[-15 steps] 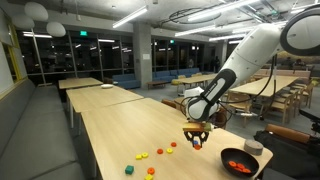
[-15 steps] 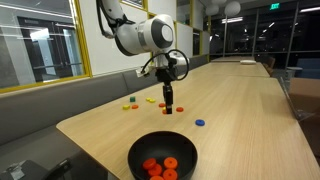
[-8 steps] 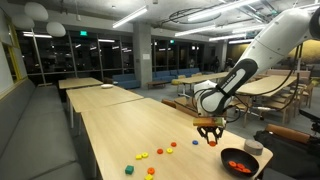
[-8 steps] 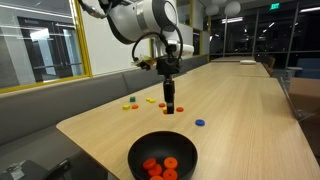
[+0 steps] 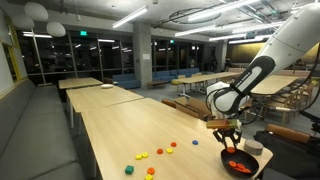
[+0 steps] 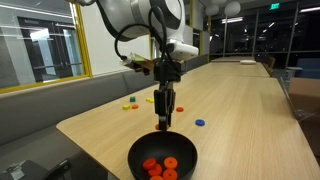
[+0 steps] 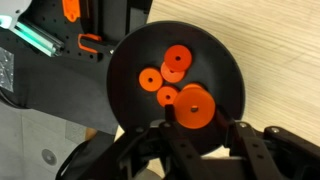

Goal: Put two orange circles into the bowl.

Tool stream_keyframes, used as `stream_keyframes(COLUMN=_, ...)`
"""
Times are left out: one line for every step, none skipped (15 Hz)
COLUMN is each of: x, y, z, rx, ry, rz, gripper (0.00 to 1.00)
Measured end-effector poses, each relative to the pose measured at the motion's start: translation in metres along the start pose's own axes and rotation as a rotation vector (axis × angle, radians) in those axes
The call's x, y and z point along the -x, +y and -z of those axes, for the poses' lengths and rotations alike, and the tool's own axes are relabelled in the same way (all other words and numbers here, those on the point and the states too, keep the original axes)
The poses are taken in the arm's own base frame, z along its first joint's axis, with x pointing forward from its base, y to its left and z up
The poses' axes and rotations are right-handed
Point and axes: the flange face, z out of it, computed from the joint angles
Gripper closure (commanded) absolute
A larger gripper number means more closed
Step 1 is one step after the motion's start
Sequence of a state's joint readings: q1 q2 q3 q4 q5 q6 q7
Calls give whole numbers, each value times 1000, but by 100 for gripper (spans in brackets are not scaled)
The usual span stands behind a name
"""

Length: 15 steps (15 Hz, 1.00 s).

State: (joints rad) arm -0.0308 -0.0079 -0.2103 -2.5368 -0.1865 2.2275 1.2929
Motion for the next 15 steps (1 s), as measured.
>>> stream_keyframes(x=-1, y=7, z=-6, rx=11, ry=-10, rz=-14, gripper=75)
stream_keyframes(x=-2, y=12, z=-12, rx=22, ry=-20, rz=-27, gripper=75)
stream_keyframes(x=-3, y=18, z=-18, rx=33, ry=-31, rz=-38, gripper=75)
stream_keyframes(x=-4, y=23, z=-24, rx=45, ry=-40, rz=-48, gripper=75)
stream_keyframes(x=-4, y=27, z=-30, rx=55, ry=-51, rz=-57, gripper=75)
stream_keyframes(x=-5, y=32, z=-35, rx=65, ry=-61, rz=-66, gripper=32)
stream_keyframes(x=-6, y=35, z=-40, rx=74, ry=-71, rz=-75, gripper=31)
stream_keyframes(x=-7, y=39, z=-45, rx=83, ry=-82, rz=-85, gripper=25)
stream_keyframes(x=-9, y=42, z=-49, rx=90, ry=-92, rz=-96, gripper=18)
stream_keyframes(x=-10, y=45, z=-53, rx=96, ry=-104, rz=-108, gripper=9)
stream_keyframes(x=-11, y=47, z=-56, rx=101, ry=-115, rz=-120, gripper=2)
stream_keyframes(x=-13, y=49, z=-59, rx=105, ry=-124, rz=-131, gripper=0)
stream_keyframes(x=-15, y=50, z=-61, rx=108, ry=-133, rz=-142, gripper=0)
stream_keyframes(x=-16, y=51, z=-64, rx=110, ry=-141, rz=-152, gripper=0)
stream_keyframes(x=-17, y=51, z=-65, rx=107, ry=-149, rz=-163, gripper=0)
